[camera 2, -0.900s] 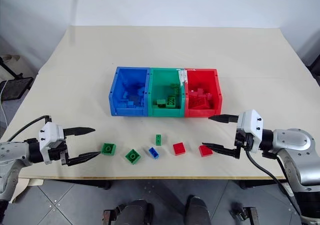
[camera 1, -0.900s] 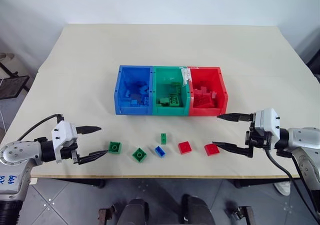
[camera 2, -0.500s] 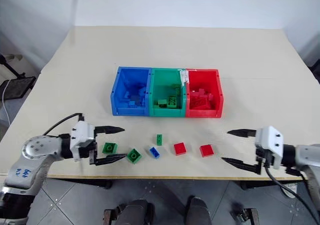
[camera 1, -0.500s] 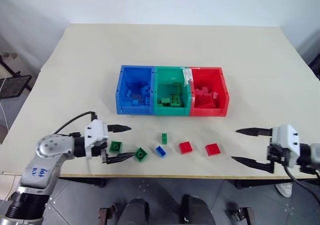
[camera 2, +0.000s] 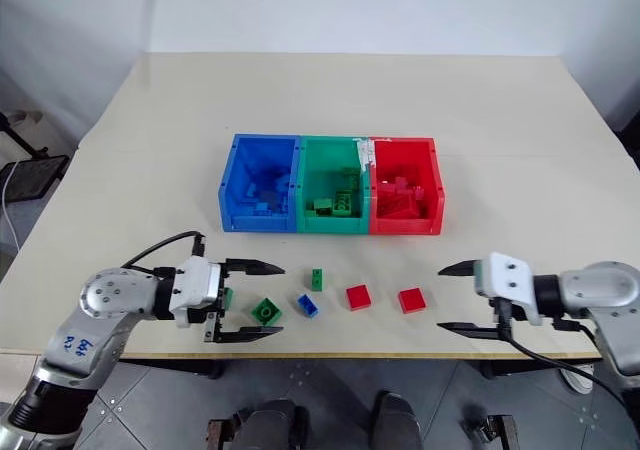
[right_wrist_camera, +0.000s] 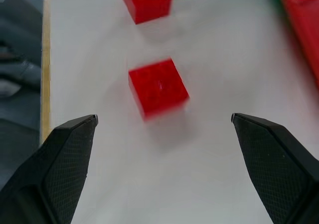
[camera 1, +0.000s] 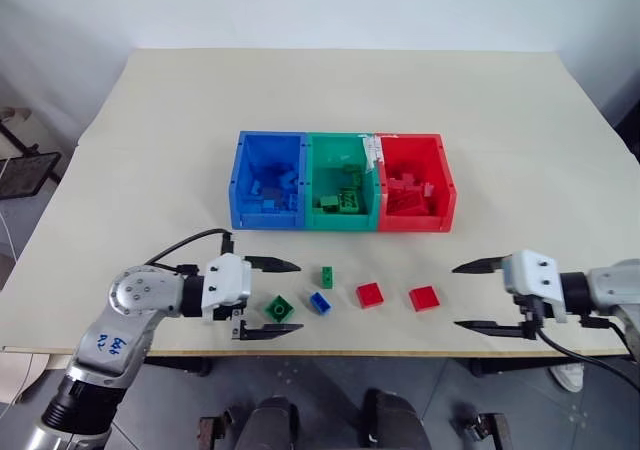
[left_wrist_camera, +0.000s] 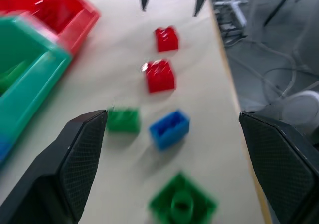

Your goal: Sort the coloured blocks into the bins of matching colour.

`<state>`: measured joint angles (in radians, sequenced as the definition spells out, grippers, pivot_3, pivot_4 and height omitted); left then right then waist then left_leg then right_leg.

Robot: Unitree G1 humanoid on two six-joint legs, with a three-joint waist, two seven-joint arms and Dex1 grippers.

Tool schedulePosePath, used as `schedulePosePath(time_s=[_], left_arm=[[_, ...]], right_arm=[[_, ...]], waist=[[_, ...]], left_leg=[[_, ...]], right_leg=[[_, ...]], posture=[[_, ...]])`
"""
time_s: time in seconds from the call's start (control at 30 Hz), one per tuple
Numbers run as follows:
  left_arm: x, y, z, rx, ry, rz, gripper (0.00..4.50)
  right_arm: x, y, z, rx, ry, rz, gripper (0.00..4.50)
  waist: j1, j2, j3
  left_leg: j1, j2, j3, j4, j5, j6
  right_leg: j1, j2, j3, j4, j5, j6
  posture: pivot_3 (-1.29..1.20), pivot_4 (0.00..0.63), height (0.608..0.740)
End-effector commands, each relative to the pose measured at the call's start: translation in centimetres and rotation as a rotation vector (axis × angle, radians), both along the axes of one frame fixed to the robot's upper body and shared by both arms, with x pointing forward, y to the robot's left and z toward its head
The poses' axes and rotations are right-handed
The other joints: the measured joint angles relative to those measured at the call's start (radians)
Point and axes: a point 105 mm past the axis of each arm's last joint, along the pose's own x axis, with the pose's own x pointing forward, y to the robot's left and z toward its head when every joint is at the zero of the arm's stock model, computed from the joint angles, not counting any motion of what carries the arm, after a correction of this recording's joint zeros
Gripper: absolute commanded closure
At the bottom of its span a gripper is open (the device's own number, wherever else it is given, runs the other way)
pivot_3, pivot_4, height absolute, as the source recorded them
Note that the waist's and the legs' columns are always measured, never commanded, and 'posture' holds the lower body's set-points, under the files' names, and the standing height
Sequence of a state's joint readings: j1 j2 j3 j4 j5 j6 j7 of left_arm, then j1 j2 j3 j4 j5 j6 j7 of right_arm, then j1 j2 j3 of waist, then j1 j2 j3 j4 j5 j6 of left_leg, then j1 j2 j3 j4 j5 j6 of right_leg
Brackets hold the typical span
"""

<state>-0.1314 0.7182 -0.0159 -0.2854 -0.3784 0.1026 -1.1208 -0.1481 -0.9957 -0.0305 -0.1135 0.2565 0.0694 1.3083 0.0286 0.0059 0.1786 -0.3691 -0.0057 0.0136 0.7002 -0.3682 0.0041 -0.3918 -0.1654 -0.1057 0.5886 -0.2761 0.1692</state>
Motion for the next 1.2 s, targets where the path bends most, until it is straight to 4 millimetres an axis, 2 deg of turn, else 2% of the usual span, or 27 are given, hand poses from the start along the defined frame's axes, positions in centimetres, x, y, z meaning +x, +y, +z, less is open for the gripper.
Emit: schedulePosePath(time_s=[0.03,0.1,0.27,0.43,0.53,0.63,0.73,0.8,0.9,1.03,1.1,1.2], left_arm=[[-0.3,0.8,0.4,0.002,-0.028,0.008,0.02],[-0.5,1.3,0.4,0.008,-0.029,0.023,0.02],[-1.0,2.2,0.6,0.015,-0.026,0.058,0.0],[-1.0,2.1,0.9,-0.004,-0.042,0.064,0.0],[-0.4,1.8,1.7,-0.083,-0.044,0.112,0.0],[0.4,2.0,3.1,-0.195,-0.035,0.187,0.0],[1.2,2.4,4.2,-0.273,-0.03,0.256,0.0],[1.8,2.7,4.6,-0.303,-0.04,0.302,0.0],[2.7,4.1,4.8,-0.295,-0.072,0.374,0.0],[2.8,5.1,4.3,-0.263,-0.08,0.399,0.0],[2.8,5.4,4.2,-0.256,-0.084,0.403,0.0],[2.8,5.5,4.1,-0.253,-0.092,0.402,0.0]], right_arm=[[0.3,0.9,-1.3,-0.048,0.006,0.032,0.0],[0.5,1.2,-2.1,-0.076,0.011,0.051,0.0],[1.1,0.7,-3.0,-0.128,-0.007,0.076,1.51],[1.6,1.1,-2.6,-0.064,-0.028,0.065,3.07],[1.6,1.3,-1.5,0.038,-0.024,0.037,3.07],[2.9,1.7,1.5,0.228,-0.07,-0.062,3.07],[5.5,1.1,4.7,0.378,-0.156,-0.237,3.07],[6.7,0.7,5.8,0.411,-0.199,-0.299,3.07],[10.1,0.4,8.3,0.421,-0.32,-0.403,3.07],[12.4,0.6,9.5,0.444,-0.345,-0.459,3.07],[13.1,1.1,9.7,0.453,-0.336,-0.456,2.34],[13.1,1.8,9.6,0.452,-0.32,-0.419,1.37]], waist=[[0.002,0.0,0.0],[0.001,0.0,0.0],[-0.008,0.0,0.0],[-0.007,-0.001,-0.001],[-0.007,-0.001,-0.001],[-0.006,-0.001,-0.001],[-0.008,-0.001,-0.001],[-0.008,-0.001,-0.001],[-0.01,-0.001,-0.001],[-0.018,-0.001,-0.001],[-0.018,-0.001,-0.001],[-0.018,-0.001,-0.001]], left_leg=[[0.0,0.0,0.0,0.0,0.0,0.0],[0.0,0.0,0.0,0.0,0.0,0.0],[0.001,0.001,0.0,0.0,0.0,0.0],[0.002,0.001,0.001,0.001,0.0,0.0],[0.002,0.001,0.001,0.001,0.0,0.0],[0.001,0.001,0.0,0.001,0.0,0.0],[0.001,0.001,0.0,0.001,0.0,0.0],[0.001,0.001,0.0,0.001,0.0,0.0],[0.001,0.001,0.0,0.0,0.0,-0.001],[0.001,0.001,0.0,-0.002,0.0,-0.001],[0.0,0.0,0.0,-0.002,0.0,-0.001],[0.0,0.0,0.0,-0.002,0.0,-0.001]], right_leg=[[0.0,0.0,0.0,0.0,0.0,0.0],[0.0,0.0,0.0,0.0,0.0,0.0],[0.0,0.0,-0.001,0.0,0.0,0.0],[0.002,0.0,-0.001,0.0,0.0,0.0],[0.002,0.0,0.0,0.0,0.0,0.0],[0.001,0.0,0.0,0.001,0.0,0.0],[0.0,0.0,0.0,0.002,0.0,0.0],[0.0,0.0,0.0,0.002,0.0,0.0],[0.0,0.0,-0.001,0.002,0.0,0.0],[-0.001,0.0,-0.001,0.002,0.0,0.0],[-0.001,0.0,-0.001,0.001,0.0,0.0],[-0.001,0.0,-0.002,0.001,0.0,0.0]], posture=[[0.0,0.15,0.74],[0.0,0.15,0.74],[0.0,0.15,0.74],[0.0,0.15,0.74],[0.0,0.15,0.74],[0.0,0.15,0.74],[0.0,0.15,0.74],[0.0,0.15,0.74],[0.0,0.15,0.74],[0.0,0.15,0.74],[0.0,0.15,0.74],[0.0,0.15,0.74]])
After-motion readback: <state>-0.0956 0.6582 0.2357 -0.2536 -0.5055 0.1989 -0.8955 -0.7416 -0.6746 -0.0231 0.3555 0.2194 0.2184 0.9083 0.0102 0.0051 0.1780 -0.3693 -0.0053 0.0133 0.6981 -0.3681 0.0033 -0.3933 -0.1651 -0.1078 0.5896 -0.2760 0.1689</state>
